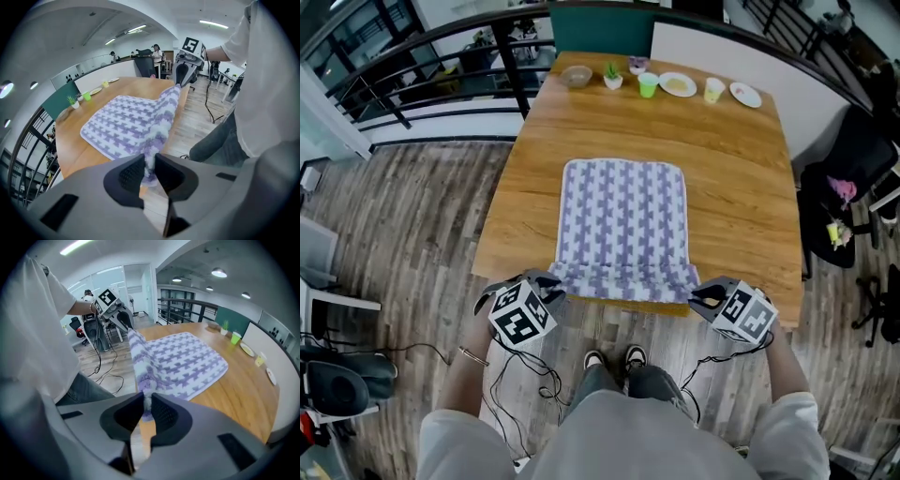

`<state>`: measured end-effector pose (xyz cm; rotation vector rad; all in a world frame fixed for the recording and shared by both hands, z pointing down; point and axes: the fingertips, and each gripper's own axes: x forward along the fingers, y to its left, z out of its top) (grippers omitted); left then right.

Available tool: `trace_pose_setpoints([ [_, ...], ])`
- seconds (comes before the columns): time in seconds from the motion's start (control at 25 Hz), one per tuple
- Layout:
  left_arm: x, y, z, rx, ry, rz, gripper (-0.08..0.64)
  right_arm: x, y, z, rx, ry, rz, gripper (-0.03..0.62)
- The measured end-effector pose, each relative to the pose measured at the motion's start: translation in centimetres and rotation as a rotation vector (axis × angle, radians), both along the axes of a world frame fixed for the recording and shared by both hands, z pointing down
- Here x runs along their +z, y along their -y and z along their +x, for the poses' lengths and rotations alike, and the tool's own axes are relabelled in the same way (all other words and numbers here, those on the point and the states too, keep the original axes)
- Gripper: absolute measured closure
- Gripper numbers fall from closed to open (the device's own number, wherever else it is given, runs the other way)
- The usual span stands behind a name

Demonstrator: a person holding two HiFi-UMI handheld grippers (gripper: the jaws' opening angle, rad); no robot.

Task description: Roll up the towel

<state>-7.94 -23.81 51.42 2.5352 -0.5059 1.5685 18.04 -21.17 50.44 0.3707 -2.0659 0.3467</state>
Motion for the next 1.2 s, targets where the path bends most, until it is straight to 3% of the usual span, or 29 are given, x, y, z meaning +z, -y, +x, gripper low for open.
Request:
trace_pose_setpoints([
  [0.2, -2.2, 9.3, -0.7, -0.018, 0.021, 0.014, 0.49, -2.9, 9.7, -0.8, 0.02, -0.023, 0.052, 0.541],
  [0.44, 2.9, 21.4, 0.2, -0.062, 0.046, -0.015, 0.479, 2.0, 21.6, 0.2, 0.057, -0.068, 0.056, 0.54],
  [0.68, 5.4, 26.3, 0.5, -0.1, 0.068, -0.012, 0.464, 4.1, 26.5, 0.8, 0.139, -0.082, 0.096, 0.525],
  [0.88, 6.4, 27.7, 0.2, -0.184, -0.022, -0.004, 0.4, 5.3, 28.1, 3.5, 0.231, -0.069, 0.159, 0.473],
  [1.04, 2.8, 27.9, -1.5, -0.243, -0.105, 0.041, 0.37, 2.8, 27.0, 4.7, 0.268, -0.02, 0.167, 0.468],
  [1.12, 0.7, 26.2, -1.3, -0.194, -0.107, 0.091, 0.368, 1.9, 24.7, 3.8, 0.214, -0.005, 0.156, 0.466],
  [1.2, 0.6, 22.7, 0.1, -0.061, -0.052, 0.107, 0.362, 2.1, 21.6, 2.1, 0.124, -0.011, 0.132, 0.461],
])
